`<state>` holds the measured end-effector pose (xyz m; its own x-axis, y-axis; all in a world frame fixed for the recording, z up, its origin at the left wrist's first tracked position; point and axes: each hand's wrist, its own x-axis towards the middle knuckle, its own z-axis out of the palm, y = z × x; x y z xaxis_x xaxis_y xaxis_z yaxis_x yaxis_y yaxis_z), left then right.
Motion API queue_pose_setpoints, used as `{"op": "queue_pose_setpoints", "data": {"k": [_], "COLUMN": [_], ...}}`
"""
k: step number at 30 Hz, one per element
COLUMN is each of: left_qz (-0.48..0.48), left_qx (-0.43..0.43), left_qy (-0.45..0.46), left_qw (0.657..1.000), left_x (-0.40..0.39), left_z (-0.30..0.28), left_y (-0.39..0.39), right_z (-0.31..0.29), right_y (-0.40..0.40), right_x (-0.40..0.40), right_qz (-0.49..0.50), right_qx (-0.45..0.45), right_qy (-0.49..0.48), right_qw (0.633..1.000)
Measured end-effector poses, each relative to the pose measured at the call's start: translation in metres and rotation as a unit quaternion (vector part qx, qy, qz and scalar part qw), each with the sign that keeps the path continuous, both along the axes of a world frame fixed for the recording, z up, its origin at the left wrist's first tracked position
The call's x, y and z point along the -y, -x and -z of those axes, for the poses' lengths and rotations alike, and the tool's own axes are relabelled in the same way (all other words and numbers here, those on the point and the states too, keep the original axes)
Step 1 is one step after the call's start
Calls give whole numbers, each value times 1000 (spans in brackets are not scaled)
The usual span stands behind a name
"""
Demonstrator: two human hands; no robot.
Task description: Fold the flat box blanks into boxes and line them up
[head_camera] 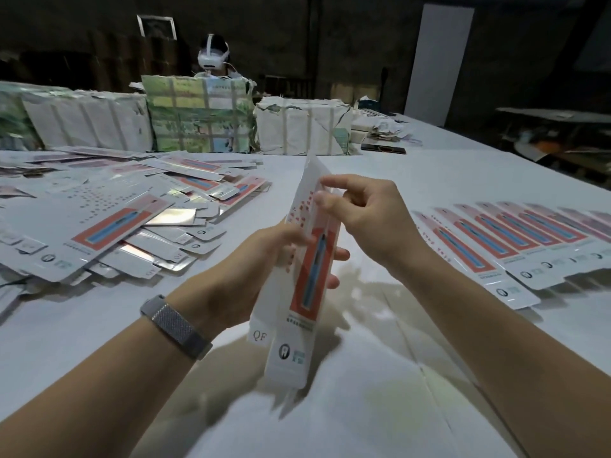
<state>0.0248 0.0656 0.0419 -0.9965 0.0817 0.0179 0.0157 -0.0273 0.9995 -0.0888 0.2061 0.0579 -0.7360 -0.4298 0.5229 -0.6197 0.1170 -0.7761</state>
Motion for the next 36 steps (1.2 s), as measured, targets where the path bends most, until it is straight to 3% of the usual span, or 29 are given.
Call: {"op": "queue_pose_setpoints", "data": {"k": [4, 7, 17, 21, 28, 33, 36], "left_qz": [-2, 10, -37, 19, 39, 15, 1], "left_qx": [22, 22, 42, 64, 59, 88, 92], "left_qy": [-6, -11, -10, -86, -110, -128, -134], "left_qw": [1000, 1000, 998, 994, 991, 988, 987], "left_x": [-4, -7, -1, -1, -9, -21, -23], "left_z": [-2, 0, 13, 17, 16, 15, 16], "left_y": [-2, -2, 9, 6, 3, 8, 8], "right_z": [-8, -15, -18, -18, -32, -40, -36], "right_y": [4, 7, 4, 4, 6, 10, 8], "right_x": [-7, -13, -18, -19, -30, -37, -33], "right_qz": [-14, -26, -39, -57, -98, -129, -105], "right_qx": [88, 120, 72, 103, 172, 206, 174], "right_qy": [24, -13, -149, -134, -142, -102, -93], "right_qw": [996, 992, 985, 984, 970, 965, 975]}}
